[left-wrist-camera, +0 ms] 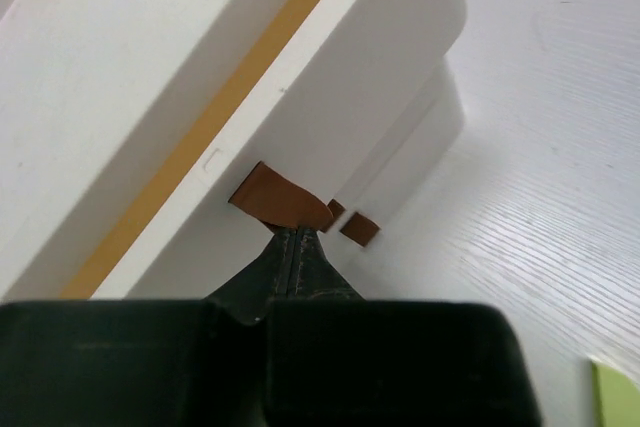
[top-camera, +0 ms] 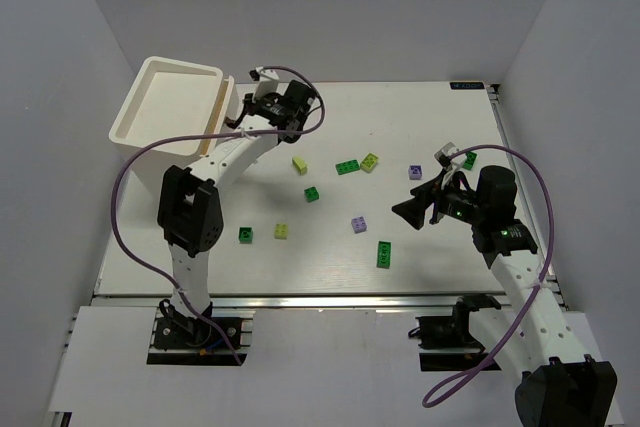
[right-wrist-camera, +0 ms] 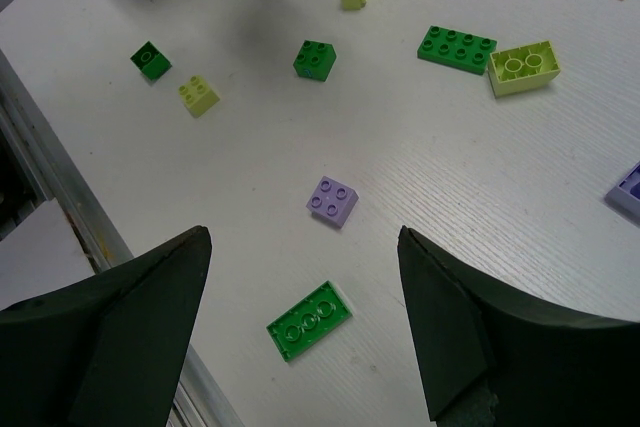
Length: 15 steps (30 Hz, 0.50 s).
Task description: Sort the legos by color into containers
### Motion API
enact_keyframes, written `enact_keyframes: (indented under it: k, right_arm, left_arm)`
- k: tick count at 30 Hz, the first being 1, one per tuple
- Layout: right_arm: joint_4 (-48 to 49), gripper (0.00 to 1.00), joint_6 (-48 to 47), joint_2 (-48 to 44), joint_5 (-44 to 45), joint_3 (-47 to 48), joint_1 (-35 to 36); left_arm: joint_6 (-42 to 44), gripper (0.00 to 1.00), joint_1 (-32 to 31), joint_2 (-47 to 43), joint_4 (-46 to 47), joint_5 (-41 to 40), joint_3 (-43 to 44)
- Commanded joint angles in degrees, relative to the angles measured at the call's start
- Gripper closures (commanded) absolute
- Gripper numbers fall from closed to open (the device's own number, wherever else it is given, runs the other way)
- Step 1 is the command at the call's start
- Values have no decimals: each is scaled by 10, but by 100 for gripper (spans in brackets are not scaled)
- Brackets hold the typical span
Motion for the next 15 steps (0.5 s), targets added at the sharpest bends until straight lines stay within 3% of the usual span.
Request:
enact_keyframes:
  k: [1, 15]
  right_arm:
    - [9, 19, 4, 1, 2, 23, 1]
    - [11, 19, 3, 5, 5, 20, 2]
  left_arm:
    - [32, 100, -23, -30, 47, 50, -7]
    - [44, 100, -73, -14, 59, 129, 5]
